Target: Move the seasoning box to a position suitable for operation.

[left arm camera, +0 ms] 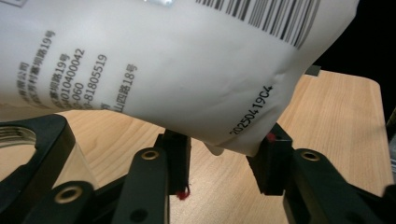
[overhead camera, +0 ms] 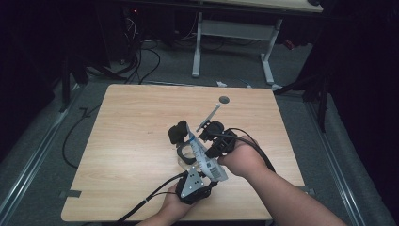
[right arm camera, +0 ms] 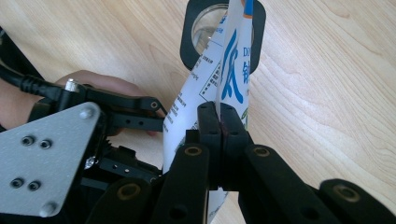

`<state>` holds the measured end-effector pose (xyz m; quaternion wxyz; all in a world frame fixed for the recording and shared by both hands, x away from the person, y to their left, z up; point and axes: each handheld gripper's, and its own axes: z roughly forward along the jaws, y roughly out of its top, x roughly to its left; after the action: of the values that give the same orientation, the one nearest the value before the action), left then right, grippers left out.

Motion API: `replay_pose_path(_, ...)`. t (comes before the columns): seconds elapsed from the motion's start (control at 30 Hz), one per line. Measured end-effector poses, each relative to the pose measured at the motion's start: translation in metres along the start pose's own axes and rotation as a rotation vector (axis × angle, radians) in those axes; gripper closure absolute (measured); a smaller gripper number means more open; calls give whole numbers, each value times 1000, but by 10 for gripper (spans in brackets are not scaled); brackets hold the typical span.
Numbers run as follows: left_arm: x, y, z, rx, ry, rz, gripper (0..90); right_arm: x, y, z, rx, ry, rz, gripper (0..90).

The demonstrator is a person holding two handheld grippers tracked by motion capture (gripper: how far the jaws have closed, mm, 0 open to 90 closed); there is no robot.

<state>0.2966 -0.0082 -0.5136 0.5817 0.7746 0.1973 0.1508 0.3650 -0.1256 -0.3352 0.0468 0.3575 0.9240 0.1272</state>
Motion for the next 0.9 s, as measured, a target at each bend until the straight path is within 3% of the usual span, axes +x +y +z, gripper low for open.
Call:
replay_pose_path(0.17, 7, 0, 2, -9, -5, -38, 410, 4, 2, 2, 2, 14, -11, 900)
replay_pose_path(0.3, 10, 0, 5, -10, -8, -56, 390, 7, 4, 2, -2, 17, -11, 900)
replay_pose_path(0.53, 8, 1, 3, -43, -19, -45, 480, 7, 6, 1, -16, 24, -23, 900)
replay_pose_path(0.9, 5, 3, 0, -19, -7, -45, 555, 3, 2, 3, -8, 2, -5, 900)
